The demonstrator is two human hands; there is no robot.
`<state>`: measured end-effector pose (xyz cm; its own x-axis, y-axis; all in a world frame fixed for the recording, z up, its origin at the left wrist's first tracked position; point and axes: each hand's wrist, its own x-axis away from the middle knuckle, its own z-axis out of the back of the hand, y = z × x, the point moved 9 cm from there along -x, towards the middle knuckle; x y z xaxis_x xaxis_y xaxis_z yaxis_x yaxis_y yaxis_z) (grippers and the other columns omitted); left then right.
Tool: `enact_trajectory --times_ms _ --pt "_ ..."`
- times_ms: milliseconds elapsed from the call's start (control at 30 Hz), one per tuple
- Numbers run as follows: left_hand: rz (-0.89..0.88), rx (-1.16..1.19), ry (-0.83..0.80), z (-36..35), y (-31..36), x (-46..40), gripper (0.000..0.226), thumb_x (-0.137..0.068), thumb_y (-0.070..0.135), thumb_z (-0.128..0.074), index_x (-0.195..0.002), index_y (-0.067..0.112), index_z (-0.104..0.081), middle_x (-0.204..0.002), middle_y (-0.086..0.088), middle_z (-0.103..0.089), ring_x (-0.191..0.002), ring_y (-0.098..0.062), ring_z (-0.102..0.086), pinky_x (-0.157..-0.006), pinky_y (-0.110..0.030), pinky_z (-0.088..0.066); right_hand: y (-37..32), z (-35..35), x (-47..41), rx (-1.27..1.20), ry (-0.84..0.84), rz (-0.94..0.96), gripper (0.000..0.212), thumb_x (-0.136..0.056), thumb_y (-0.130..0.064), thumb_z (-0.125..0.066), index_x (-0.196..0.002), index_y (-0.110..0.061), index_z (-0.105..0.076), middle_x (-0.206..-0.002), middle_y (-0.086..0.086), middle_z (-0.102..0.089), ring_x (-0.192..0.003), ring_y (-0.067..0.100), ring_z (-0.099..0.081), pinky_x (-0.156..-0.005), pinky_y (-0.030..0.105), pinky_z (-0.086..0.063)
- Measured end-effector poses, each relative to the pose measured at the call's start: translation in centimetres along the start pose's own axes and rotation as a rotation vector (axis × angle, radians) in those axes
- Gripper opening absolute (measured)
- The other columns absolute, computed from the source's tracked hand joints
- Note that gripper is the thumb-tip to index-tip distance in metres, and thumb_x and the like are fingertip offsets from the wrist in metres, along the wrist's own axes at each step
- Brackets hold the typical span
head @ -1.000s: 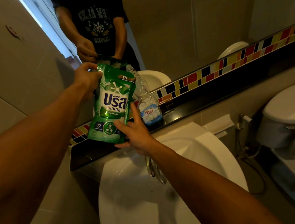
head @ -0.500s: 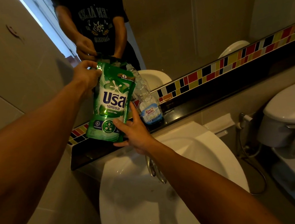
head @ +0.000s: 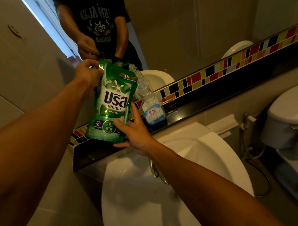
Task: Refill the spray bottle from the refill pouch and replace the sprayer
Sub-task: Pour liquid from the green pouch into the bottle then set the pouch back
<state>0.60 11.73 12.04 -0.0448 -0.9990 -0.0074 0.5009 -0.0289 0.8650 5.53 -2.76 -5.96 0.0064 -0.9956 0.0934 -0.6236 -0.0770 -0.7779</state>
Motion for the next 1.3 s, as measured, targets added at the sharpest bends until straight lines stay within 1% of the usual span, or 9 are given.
enact_trajectory --times_ms 167,367,567,700,800,933,1000,1133,1300 --pt "-0.008 -0.013 0.006 0.0 0.1 0.0 0.019 -0.098 0.013 -0.062 -0.114 0.024 -0.059 -0.117 -0.010 -0.064 -0.085 -0.016 -0.064 -0.063 -0.028 -0.053 0.2 -0.2 -0.3 -0.002 -0.001 0.002 0.083 -0.098 -0.021 -0.071 -0.151 -0.062 -0.023 -0.158 0.004 -0.048 -0.138 0.038 -0.051 -0.088 0.070 -0.056" --pt "-0.024 -0.035 -0.011 -0.2 0.5 -0.1 0.027 -0.099 0.012 -0.060 -0.124 0.020 -0.058 -0.118 -0.009 -0.060 -0.085 -0.015 -0.063 -0.063 -0.027 -0.053 0.4 -0.2 -0.5 -0.014 0.004 0.001 0.084 -0.098 -0.020 -0.071 -0.153 -0.060 -0.021 -0.157 0.003 -0.048 -0.138 0.037 -0.052 -0.088 0.070 -0.056" --pt "-0.039 -0.043 0.003 -0.2 0.8 0.0 0.024 -0.098 0.011 -0.060 -0.120 0.020 -0.058 -0.119 -0.009 -0.060 -0.083 -0.014 -0.062 -0.061 -0.025 -0.051 0.4 -0.3 -0.5 -0.011 0.005 0.014 0.081 -0.098 -0.021 -0.071 -0.150 -0.062 -0.024 -0.156 0.003 -0.049 -0.137 0.037 -0.053 -0.086 0.069 -0.058" --pt "-0.038 -0.052 0.001 -0.1 0.8 0.1 0.021 -0.098 0.011 -0.060 -0.114 0.023 -0.057 -0.125 -0.012 -0.060 -0.092 -0.018 -0.064 -0.067 -0.027 -0.054 0.4 -0.3 -0.6 -0.008 0.004 0.013 0.081 -0.098 -0.022 -0.071 -0.150 -0.062 -0.024 -0.156 0.003 -0.049 -0.137 0.038 -0.053 -0.086 0.068 -0.058" --pt "-0.041 -0.059 0.003 -0.1 0.9 0.2 0.022 -0.098 0.010 -0.059 -0.116 0.022 -0.056 -0.127 -0.012 -0.059 -0.099 -0.021 -0.064 -0.068 -0.027 -0.055 0.4 -0.3 -0.6 -0.007 -0.001 0.014 0.080 -0.097 -0.022 -0.072 -0.149 -0.063 -0.025 -0.157 0.003 -0.048 -0.137 0.038 -0.052 -0.086 0.069 -0.058" --pt "-0.044 -0.061 0.001 0.0 1.0 0.1 0.030 -0.098 0.009 -0.059 -0.126 0.019 -0.057 -0.127 -0.012 -0.059 -0.095 -0.019 -0.063 -0.067 -0.026 -0.053 0.4 -0.5 -0.7 -0.005 -0.009 0.013 0.079 -0.097 -0.023 -0.072 -0.147 -0.064 -0.027 -0.157 0.003 -0.047 -0.138 0.039 -0.051 -0.085 0.069 -0.058" --pt "-0.039 -0.057 -0.002 0.0 1.0 0.1 0.030 -0.098 0.009 -0.060 -0.126 0.019 -0.057 -0.126 -0.012 -0.059 -0.092 -0.018 -0.063 -0.067 -0.026 -0.054 0.4 -0.6 -0.7 -0.011 -0.013 0.016 0.078 -0.097 -0.022 -0.072 -0.147 -0.064 -0.028 -0.157 0.003 -0.048 -0.138 0.039 -0.051 -0.085 0.069 -0.058" --pt "-0.037 -0.073 -0.001 0.1 1.0 0.2 0.027 -0.098 0.009 -0.061 -0.122 0.022 -0.057 -0.129 -0.012 -0.059 -0.102 -0.023 -0.064 -0.070 -0.028 -0.055 0.5 -0.7 -0.7 -0.015 -0.019 0.015 0.081 -0.097 -0.023 -0.072 -0.150 -0.062 -0.024 -0.158 0.003 -0.046 -0.139 0.039 -0.051 -0.085 0.070 -0.057" --pt "-0.035 -0.065 0.000 0.1 1.1 0.1 0.027 -0.098 0.010 -0.060 -0.122 0.022 -0.057 -0.128 -0.012 -0.058 -0.103 -0.024 -0.064 -0.069 -0.028 -0.055 0.3 -0.9 -0.6 -0.016 -0.020 0.017 0.079 -0.097 -0.023 -0.072 -0.148 -0.063 -0.027 -0.159 0.004 -0.045 -0.139 0.040 -0.050 -0.085 0.070 -0.058"
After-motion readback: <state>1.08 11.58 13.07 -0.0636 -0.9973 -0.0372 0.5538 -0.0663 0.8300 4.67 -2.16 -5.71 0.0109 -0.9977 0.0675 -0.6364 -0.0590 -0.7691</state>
